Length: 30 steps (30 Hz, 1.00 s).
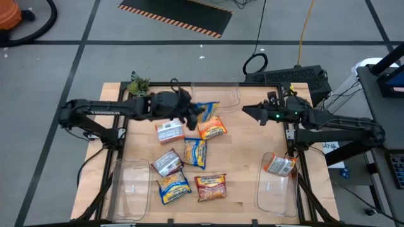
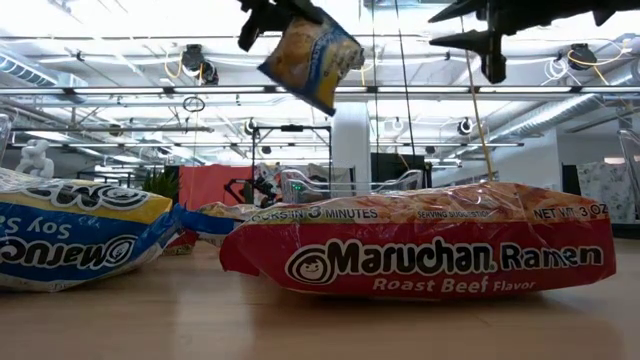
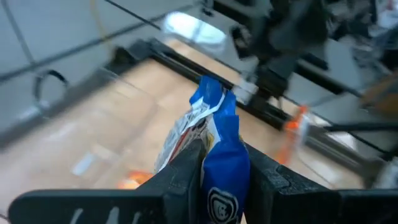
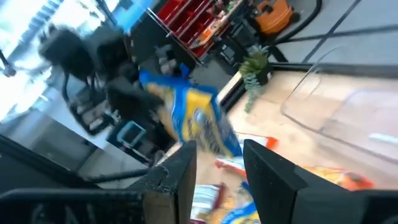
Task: Sort Maruchan noodles
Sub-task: Put the bottom right blue noodle pack into the top transparent bin
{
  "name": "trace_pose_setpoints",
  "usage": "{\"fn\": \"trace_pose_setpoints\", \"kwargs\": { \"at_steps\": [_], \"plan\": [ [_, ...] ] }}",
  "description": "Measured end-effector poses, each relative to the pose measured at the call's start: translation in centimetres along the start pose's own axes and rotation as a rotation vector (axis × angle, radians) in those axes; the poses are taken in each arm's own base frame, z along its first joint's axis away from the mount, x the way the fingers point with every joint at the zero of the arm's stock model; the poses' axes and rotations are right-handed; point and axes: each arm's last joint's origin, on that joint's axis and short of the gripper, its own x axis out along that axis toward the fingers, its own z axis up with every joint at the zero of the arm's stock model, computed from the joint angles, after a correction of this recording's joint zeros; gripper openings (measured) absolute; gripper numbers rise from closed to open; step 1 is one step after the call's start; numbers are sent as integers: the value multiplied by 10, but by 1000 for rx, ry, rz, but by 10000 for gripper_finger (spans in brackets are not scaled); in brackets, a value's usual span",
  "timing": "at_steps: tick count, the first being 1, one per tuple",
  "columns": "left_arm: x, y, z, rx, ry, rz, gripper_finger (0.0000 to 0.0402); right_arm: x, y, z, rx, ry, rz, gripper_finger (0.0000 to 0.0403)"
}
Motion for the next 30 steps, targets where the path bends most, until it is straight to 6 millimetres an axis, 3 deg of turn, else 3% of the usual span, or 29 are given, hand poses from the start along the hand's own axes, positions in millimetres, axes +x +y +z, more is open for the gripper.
{"fn": "trace_pose_setpoints", "kwargs": {
  "at_steps": [4, 11, 19, 24, 30],
  "plan": [
    [5, 8, 12, 2, -17, 67, 77, -6, -1, 1, -60, 23, 13, 128],
    [-5, 14, 44, -17, -155, 145, 64, -14, 3, 4, -8, 51, 105, 128],
    [-10, 26, 68, -28, -288, 181, 64, -15, 2, 6, 41, -15, 58, 128],
    [-9, 32, 59, -51, -197, 219, 64, -10, -2, 6, 60, -18, 9, 128],
    [-11, 41, 22, -235, 156, 323, 66, -3, -5, 0, 108, 63, -3, 128]
  ]
}}
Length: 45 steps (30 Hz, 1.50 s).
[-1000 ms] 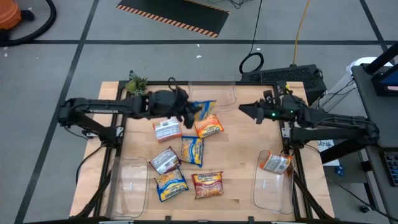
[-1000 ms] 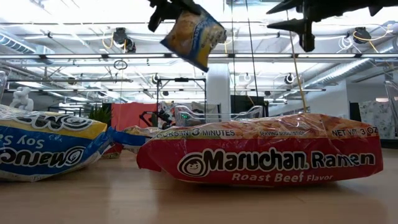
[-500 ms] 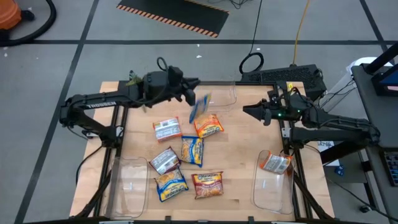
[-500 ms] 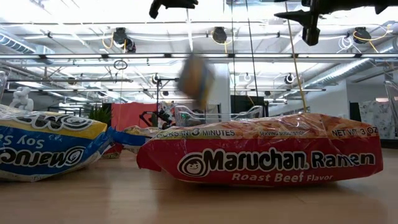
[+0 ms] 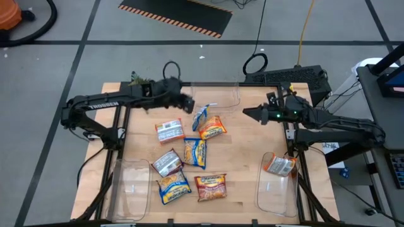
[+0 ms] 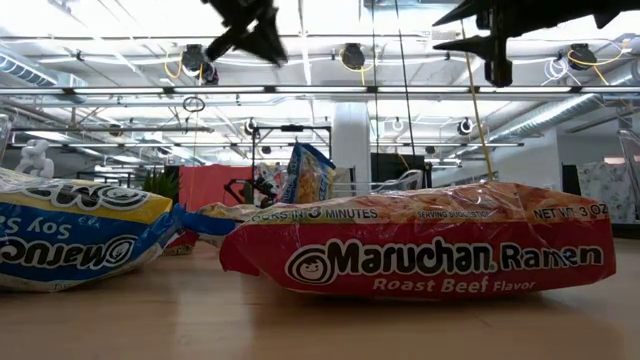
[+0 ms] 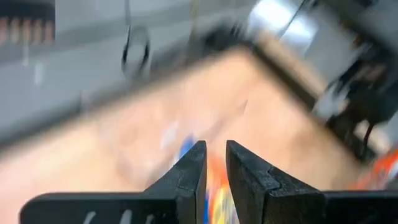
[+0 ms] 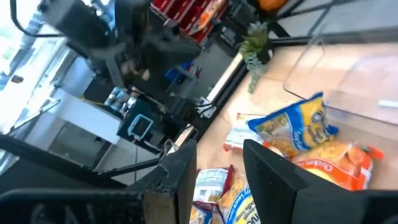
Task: Sort Maruchan noodles
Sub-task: Put the bottom right blue noodle pack into the top transparent bin
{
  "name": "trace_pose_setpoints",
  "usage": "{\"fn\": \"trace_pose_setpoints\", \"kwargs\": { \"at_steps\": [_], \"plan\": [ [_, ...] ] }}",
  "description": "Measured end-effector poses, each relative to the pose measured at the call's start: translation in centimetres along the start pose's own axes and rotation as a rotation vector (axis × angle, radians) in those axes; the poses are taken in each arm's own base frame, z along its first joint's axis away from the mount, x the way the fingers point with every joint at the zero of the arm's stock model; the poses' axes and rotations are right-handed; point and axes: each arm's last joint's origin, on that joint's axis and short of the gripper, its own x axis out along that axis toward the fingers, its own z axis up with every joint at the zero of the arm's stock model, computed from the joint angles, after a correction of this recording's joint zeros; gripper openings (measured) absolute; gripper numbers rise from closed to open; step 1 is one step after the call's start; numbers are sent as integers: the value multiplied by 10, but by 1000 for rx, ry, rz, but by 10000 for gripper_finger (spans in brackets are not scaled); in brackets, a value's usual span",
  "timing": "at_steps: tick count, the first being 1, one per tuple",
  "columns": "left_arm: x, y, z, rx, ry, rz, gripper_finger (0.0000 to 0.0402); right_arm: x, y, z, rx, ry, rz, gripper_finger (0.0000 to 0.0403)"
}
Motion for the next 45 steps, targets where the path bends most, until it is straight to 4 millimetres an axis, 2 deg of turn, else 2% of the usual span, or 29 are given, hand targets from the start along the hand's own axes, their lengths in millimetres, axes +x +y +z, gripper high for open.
{"fn": "trace_pose_setpoints", "kwargs": {
  "at_steps": [4, 7, 10, 15, 17, 19, 27, 34, 38, 45],
  "plan": [
    [5, 6, -17, -41, 210, 13, 93, 4, -4, -1, 72, -5, -46, 128],
    [11, 10, -26, -156, 331, 28, 146, 6, -7, -2, 173, -17, -91, 128],
    [19, 8, -24, -226, 359, -10, 218, 8, -10, -1, 228, -30, -107, 128],
    [45, 6, -26, -265, 372, -23, 327, 19, -17, -3, 306, -2, -154, 128],
    [57, 4, -28, -260, 376, -17, 353, 22, -18, -4, 334, 19, -159, 128],
    [72, 6, -34, -232, 399, 17, 362, 27, -20, -6, 372, 41, -165, 128],
    [118, 5, -53, -110, 430, 54, 365, 34, -22, -11, 433, 149, -152, 128],
    [141, 7, -64, -97, 441, 84, 352, 34, -20, -10, 429, 141, -133, 128],
    [142, 6, -64, -120, 432, 82, 297, 35, -15, -8, 398, 125, -75, 128],
    [142, 4, -63, -117, 418, 69, 155, 34, -14, -8, 368, 144, -61, 128]
  ]
}}
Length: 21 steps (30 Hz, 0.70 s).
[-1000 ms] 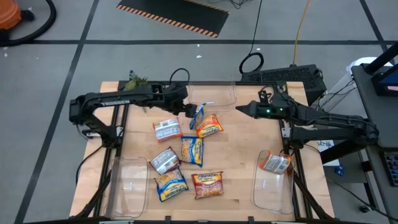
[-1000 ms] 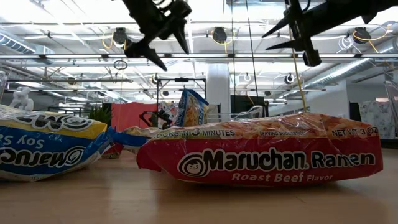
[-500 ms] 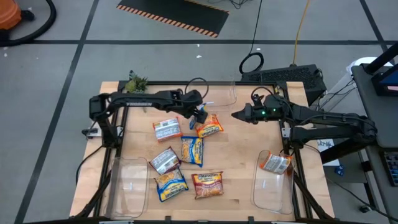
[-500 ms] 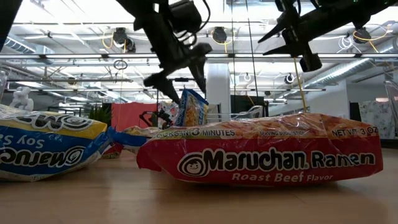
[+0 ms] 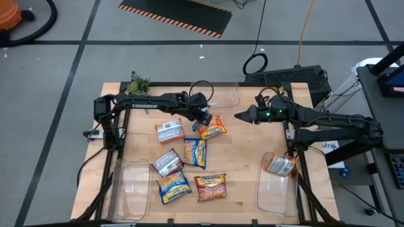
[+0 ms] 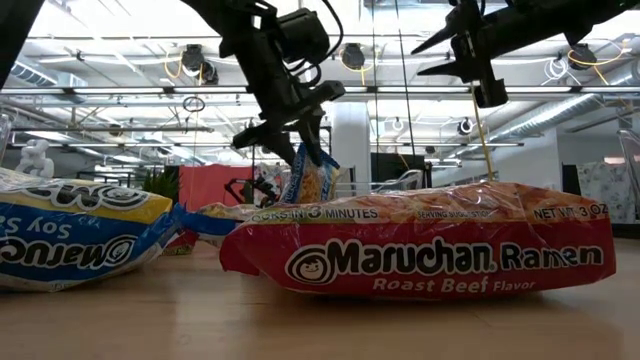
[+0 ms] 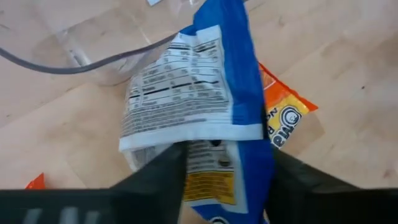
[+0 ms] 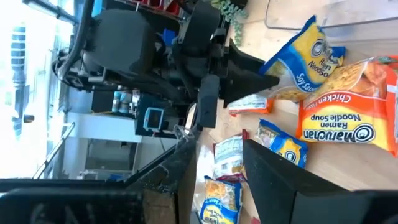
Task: Sort Maruchan noodles
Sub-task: Put the bottom right blue noodle pack into the top transparent bin
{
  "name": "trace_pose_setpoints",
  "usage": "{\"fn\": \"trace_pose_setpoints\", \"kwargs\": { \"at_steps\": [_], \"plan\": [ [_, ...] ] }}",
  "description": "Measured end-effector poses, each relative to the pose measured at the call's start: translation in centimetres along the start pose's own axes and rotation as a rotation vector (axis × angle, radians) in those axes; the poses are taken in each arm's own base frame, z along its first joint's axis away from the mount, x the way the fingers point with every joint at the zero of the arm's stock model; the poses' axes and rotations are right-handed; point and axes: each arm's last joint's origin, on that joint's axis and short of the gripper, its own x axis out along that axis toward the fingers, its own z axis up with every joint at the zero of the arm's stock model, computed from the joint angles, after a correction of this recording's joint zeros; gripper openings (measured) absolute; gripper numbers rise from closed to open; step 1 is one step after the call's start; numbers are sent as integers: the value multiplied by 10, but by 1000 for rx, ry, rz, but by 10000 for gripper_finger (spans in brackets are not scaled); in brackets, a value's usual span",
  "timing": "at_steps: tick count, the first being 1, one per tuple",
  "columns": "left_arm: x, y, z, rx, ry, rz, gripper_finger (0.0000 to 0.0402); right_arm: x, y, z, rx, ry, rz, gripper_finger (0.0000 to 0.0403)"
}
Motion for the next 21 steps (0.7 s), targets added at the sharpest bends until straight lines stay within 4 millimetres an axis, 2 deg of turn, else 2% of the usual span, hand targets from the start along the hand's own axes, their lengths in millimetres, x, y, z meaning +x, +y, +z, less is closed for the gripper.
{"fn": "trace_pose_setpoints", "kwargs": {
  "at_steps": [5, 10, 18, 21],
  "plan": [
    [-11, -4, 4, -9, -48, -48, 63, 0, 0, 0, -26, 8, 2, 128],
    [-15, -7, 7, 0, -80, -82, 12, 0, 0, 0, -55, 29, 11, 128],
    [-16, -8, 6, -25, -35, -123, 3, 0, 2, -2, -77, 98, 47, 128],
    [-25, -10, 6, -36, -51, -147, 3, 0, 5, -2, -85, 112, 84, 128]
  ]
}}
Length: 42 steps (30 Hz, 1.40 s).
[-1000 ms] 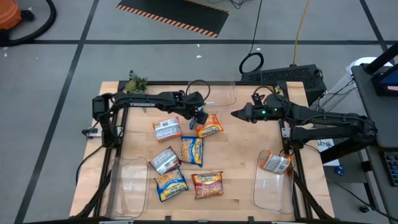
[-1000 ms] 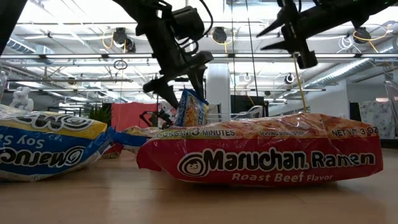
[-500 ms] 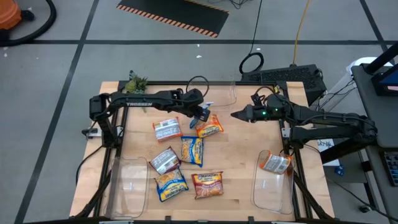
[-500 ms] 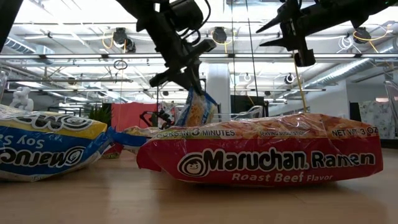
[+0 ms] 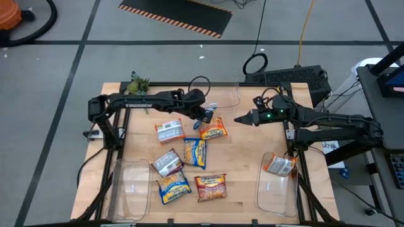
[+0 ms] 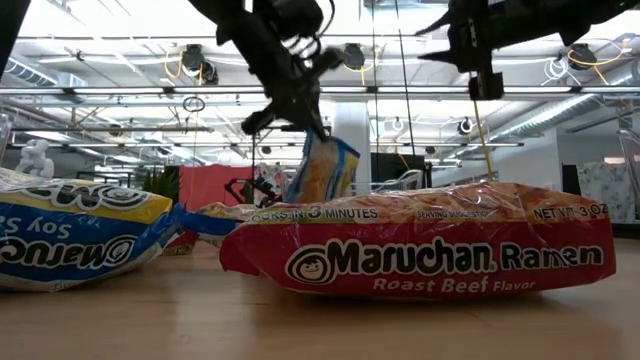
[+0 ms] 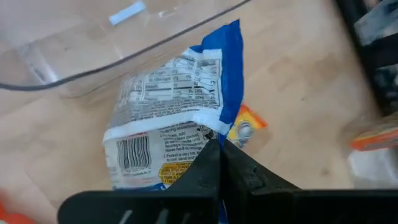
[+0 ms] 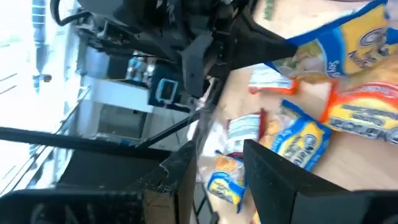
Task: Sort Maruchan noodles
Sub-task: Put the bottom right blue noodle pack into the top transparent bin
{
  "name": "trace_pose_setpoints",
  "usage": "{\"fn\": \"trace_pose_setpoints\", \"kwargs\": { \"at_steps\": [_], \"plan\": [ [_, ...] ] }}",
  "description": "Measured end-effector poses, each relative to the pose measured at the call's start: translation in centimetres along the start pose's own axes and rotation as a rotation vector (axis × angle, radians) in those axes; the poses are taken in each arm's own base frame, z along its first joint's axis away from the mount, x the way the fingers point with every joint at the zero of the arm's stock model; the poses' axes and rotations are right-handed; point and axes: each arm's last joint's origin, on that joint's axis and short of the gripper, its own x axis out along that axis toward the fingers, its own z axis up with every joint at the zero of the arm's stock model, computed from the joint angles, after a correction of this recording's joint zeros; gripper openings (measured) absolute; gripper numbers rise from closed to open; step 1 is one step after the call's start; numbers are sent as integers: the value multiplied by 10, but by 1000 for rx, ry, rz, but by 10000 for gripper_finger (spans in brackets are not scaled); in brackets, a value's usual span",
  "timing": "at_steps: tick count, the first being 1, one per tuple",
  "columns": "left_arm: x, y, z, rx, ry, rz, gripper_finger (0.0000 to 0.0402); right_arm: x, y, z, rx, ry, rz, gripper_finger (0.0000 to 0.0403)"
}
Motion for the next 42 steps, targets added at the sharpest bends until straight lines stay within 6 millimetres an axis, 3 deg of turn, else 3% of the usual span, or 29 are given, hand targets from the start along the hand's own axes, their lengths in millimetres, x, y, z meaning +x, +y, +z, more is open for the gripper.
{"fn": "trace_pose_setpoints", "kwargs": {
  "at_steps": [9, 22, 30, 36, 42],
  "plan": [
    [-34, -4, 14, -64, -117, -67, 1, -9, 8, 0, -104, 21, 77, 128],
    [-44, -10, 42, -182, -297, -259, 1, -25, 18, -6, -309, 37, 168, 128],
    [-51, -7, 62, -236, -411, -358, 0, -23, 7, -8, -482, 36, 46, 128],
    [-59, -1, 79, -200, -518, -408, 0, -23, 2, -8, -439, 5, -37, 128],
    [-66, 14, 97, -216, -596, -412, 0, -24, 5, -2, -367, -142, -67, 128]
  ]
}}
